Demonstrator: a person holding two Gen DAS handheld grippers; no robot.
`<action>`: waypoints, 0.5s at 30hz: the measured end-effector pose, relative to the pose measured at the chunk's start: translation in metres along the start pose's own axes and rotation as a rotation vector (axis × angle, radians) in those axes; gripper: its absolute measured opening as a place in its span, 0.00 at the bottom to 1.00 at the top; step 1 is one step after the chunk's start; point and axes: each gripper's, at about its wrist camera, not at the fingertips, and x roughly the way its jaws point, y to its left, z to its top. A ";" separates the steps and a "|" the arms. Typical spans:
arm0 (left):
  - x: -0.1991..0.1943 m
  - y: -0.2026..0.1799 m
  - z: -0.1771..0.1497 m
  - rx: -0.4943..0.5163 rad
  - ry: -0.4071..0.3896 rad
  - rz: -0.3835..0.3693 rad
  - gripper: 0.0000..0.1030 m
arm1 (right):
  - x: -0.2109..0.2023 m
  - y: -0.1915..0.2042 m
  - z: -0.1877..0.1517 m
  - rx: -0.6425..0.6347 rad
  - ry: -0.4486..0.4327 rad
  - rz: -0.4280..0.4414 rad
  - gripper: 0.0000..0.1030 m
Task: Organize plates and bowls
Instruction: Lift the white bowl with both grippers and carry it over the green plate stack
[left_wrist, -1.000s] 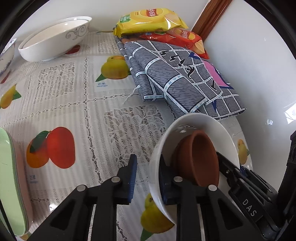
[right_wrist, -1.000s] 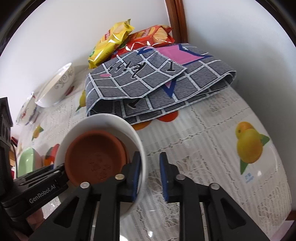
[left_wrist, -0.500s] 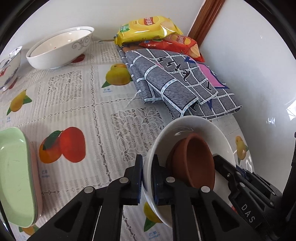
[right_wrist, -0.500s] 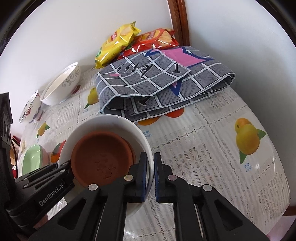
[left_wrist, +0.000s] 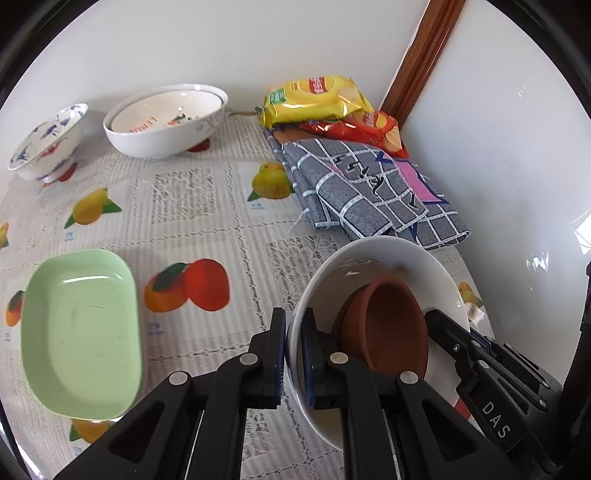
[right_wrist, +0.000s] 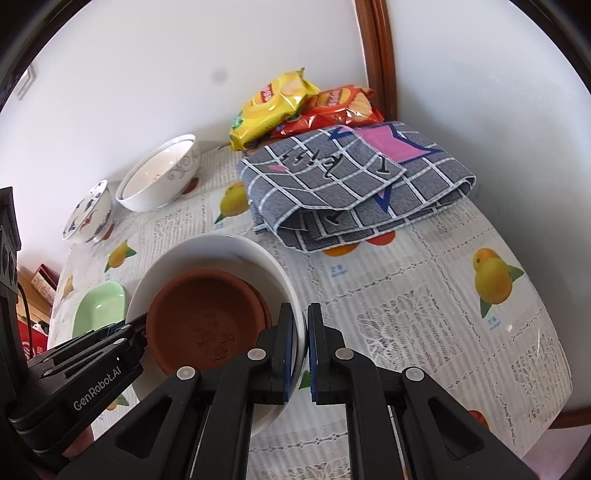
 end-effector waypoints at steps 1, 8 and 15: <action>-0.004 0.001 0.000 0.002 -0.006 0.001 0.08 | -0.002 0.003 0.000 -0.002 -0.004 0.005 0.07; -0.025 0.018 0.005 -0.013 -0.032 0.011 0.08 | -0.016 0.025 0.001 -0.019 -0.031 0.023 0.08; -0.039 0.033 0.008 -0.022 -0.048 0.014 0.08 | -0.022 0.045 0.004 -0.024 -0.039 0.035 0.08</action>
